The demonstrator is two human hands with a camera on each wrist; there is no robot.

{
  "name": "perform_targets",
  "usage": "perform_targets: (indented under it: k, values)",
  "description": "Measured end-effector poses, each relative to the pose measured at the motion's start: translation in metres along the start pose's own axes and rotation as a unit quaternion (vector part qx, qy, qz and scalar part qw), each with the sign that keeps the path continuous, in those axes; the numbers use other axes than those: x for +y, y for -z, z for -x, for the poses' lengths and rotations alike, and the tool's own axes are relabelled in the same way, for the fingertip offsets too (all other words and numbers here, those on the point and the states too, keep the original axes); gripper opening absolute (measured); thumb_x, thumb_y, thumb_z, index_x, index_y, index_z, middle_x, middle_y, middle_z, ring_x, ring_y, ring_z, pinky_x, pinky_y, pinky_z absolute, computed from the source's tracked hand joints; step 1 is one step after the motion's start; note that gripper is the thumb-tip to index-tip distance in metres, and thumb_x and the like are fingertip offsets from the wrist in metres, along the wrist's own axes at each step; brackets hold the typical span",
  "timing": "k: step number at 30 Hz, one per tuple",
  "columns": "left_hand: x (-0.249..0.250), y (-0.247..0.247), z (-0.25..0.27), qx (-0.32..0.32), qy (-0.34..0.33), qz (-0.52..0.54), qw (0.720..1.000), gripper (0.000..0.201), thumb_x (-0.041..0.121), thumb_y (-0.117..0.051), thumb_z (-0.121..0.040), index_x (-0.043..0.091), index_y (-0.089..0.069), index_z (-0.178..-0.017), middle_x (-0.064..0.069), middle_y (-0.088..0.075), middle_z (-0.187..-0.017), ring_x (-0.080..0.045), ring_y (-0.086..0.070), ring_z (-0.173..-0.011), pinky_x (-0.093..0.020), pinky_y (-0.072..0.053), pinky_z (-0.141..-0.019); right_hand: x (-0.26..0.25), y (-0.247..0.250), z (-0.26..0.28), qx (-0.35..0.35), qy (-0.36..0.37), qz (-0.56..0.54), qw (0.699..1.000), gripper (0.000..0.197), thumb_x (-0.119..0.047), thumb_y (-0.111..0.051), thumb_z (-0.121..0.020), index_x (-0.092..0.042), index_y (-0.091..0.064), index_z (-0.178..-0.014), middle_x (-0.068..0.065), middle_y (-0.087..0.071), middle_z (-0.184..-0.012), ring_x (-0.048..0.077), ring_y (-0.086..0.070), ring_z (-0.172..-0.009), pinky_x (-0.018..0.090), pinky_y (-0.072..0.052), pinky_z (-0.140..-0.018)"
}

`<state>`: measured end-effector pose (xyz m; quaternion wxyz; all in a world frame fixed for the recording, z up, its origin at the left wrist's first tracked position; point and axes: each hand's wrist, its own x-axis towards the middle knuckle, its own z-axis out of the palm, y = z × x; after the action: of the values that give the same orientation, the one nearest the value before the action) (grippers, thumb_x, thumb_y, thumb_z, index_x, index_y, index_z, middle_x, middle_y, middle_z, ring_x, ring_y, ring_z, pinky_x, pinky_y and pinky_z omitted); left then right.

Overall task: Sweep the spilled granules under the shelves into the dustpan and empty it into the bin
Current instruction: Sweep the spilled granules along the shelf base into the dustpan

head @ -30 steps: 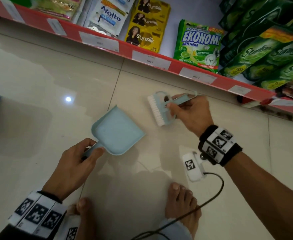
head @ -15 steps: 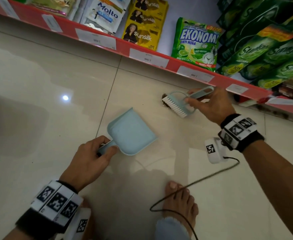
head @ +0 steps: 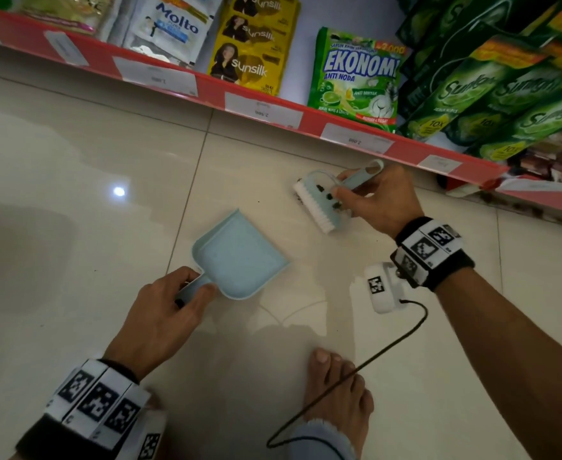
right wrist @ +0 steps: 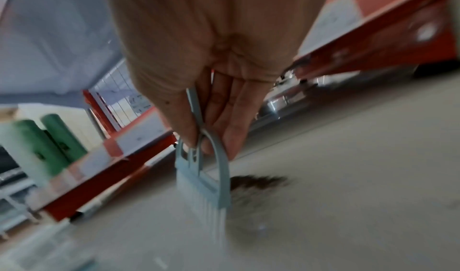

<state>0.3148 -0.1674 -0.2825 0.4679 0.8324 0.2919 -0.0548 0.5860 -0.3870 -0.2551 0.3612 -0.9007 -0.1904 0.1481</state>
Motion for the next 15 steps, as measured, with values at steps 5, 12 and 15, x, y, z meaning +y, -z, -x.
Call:
perform_targets:
  k: [5,12,15]
  values:
    - [0.000,0.007,0.009,0.020,0.020,0.015,0.999,0.035,0.031,-0.062,-0.091,0.022,-0.046,-0.062,0.007,-0.049,-0.047,-0.002,-0.047,-0.045,-0.025,-0.034,-0.047,-0.048,-0.070,-0.002,-0.016,-0.063,-0.174,0.983,0.009,-0.010,-0.079,-0.080,-0.013,-0.073,-0.086,0.012,-0.076,-0.086,0.025,-0.075,-0.080,0.047,-0.063,-0.069]
    - [0.031,-0.030,0.021,-0.066,-0.018,-0.037,0.997,0.040,0.057,-0.048,-0.088,0.018,-0.055,-0.082,-0.017,-0.064,-0.077,-0.014,-0.057,-0.067,-0.019,-0.044,-0.063,-0.029,-0.069,-0.007,0.076,-0.099,0.033,0.992,0.017,-0.023,-0.073,-0.081,-0.006,-0.076,-0.083,0.007,-0.076,-0.081,0.018,-0.072,-0.074,0.025,-0.057,-0.067]
    - [0.026,-0.022,0.005,-0.018,-0.007,-0.002,1.000,0.029,0.047,-0.056,-0.090,0.024,-0.052,-0.072,-0.002,-0.058,-0.063,-0.014,-0.052,-0.059,-0.018,-0.039,-0.056,-0.009,-0.033,-0.003,0.089,-0.140,0.006,0.986,0.013,-0.021,-0.074,-0.084,-0.008,-0.075,-0.086,0.007,-0.076,-0.085,0.019,-0.074,-0.075,0.032,-0.061,-0.070]
